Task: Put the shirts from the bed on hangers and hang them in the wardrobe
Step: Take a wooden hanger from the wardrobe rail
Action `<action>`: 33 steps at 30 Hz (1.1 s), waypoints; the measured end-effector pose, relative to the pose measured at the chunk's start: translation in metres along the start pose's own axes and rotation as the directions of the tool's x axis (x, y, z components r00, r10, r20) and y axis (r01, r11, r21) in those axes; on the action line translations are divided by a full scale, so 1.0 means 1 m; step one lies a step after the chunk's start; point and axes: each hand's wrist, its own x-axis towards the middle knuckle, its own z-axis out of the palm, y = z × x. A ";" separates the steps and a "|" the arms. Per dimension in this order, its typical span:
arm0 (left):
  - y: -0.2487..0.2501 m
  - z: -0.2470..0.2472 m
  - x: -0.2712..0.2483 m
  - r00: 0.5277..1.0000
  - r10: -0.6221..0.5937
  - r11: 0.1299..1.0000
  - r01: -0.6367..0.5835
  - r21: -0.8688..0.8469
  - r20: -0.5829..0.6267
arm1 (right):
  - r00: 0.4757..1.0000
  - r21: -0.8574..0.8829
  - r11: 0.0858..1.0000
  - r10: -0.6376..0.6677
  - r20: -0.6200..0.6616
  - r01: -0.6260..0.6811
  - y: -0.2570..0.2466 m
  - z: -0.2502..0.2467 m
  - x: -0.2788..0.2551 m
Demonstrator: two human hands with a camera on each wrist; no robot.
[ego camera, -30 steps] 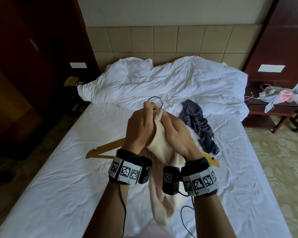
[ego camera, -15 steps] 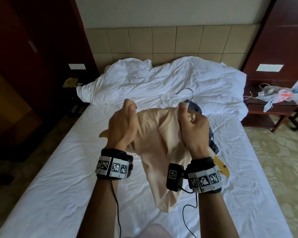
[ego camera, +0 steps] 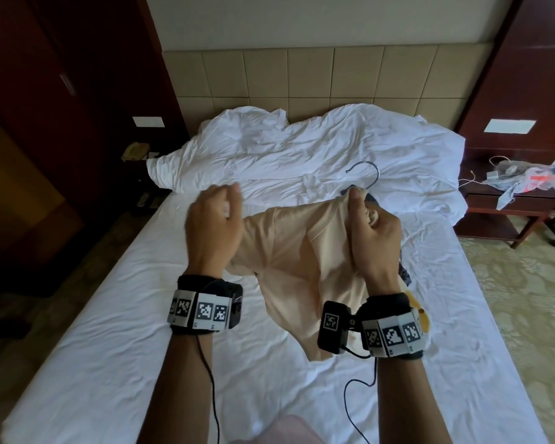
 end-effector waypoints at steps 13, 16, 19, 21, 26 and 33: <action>-0.005 0.000 -0.006 0.990 0.041 0.994 -0.026 0.110 -0.136 | 0.995 0.081 0.996 0.031 -0.090 -0.024 -0.009 -0.017 -0.001; -0.020 -0.008 -0.005 0.965 -0.025 0.996 0.045 0.071 -0.261 | 0.989 0.096 0.994 0.059 -0.135 -0.046 -0.008 -0.027 0.000; -0.034 -0.016 -0.003 0.944 -0.120 0.983 0.157 0.099 -0.306 | 0.982 0.109 0.991 0.097 -0.161 -0.080 -0.007 -0.032 0.001; -0.040 -0.020 -0.002 0.935 -0.204 0.955 0.255 0.149 -0.291 | 0.978 0.116 0.988 0.122 -0.167 -0.103 -0.007 -0.031 0.001; -0.033 -0.014 -0.001 0.911 -0.221 0.949 0.284 0.140 -0.347 | 0.991 0.112 0.991 0.089 -0.103 -0.078 -0.010 -0.018 -0.004; 0.041 -0.001 -0.010 0.992 0.123 0.992 -0.123 -0.007 -0.006 | 1.000 0.045 0.999 0.007 -0.029 -0.005 -0.013 0.004 -0.011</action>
